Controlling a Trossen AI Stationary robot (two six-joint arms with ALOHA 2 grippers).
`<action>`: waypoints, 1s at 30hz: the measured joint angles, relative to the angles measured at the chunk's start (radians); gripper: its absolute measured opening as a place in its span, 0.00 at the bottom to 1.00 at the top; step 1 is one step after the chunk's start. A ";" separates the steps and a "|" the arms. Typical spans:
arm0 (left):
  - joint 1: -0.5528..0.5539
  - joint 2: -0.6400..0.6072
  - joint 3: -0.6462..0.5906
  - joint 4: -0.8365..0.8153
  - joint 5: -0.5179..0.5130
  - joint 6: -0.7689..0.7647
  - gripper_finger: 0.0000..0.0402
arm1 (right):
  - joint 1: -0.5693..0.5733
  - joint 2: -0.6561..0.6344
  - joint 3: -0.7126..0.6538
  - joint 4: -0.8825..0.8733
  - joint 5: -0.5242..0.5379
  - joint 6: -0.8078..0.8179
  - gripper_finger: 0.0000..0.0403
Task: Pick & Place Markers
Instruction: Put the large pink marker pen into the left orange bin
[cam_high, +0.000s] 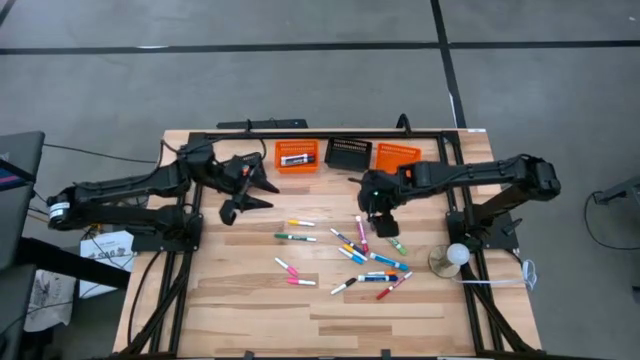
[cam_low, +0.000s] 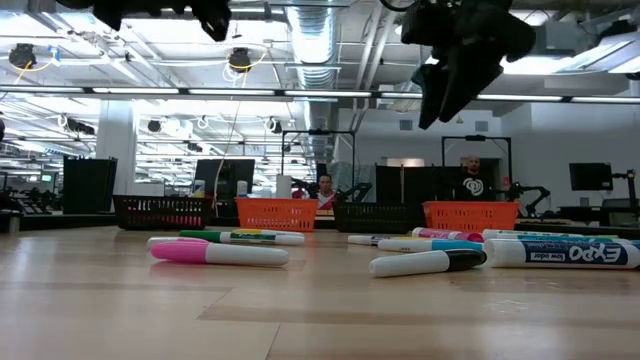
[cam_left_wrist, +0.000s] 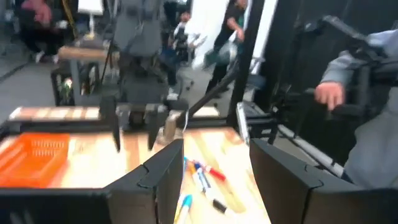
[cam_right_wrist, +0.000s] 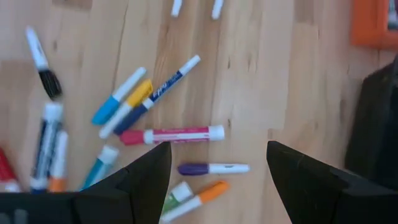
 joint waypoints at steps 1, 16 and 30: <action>0.001 -0.019 0.000 -0.002 0.003 -0.008 0.46 | 0.003 0.000 0.000 -0.002 0.007 -0.037 0.63; -0.007 -0.152 0.000 -0.015 0.006 -0.025 0.46 | 0.007 0.000 0.000 0.026 0.010 -0.572 0.63; -0.007 -0.144 0.000 -0.015 0.006 -0.025 0.46 | -0.024 0.000 -0.002 0.037 0.002 -0.771 0.63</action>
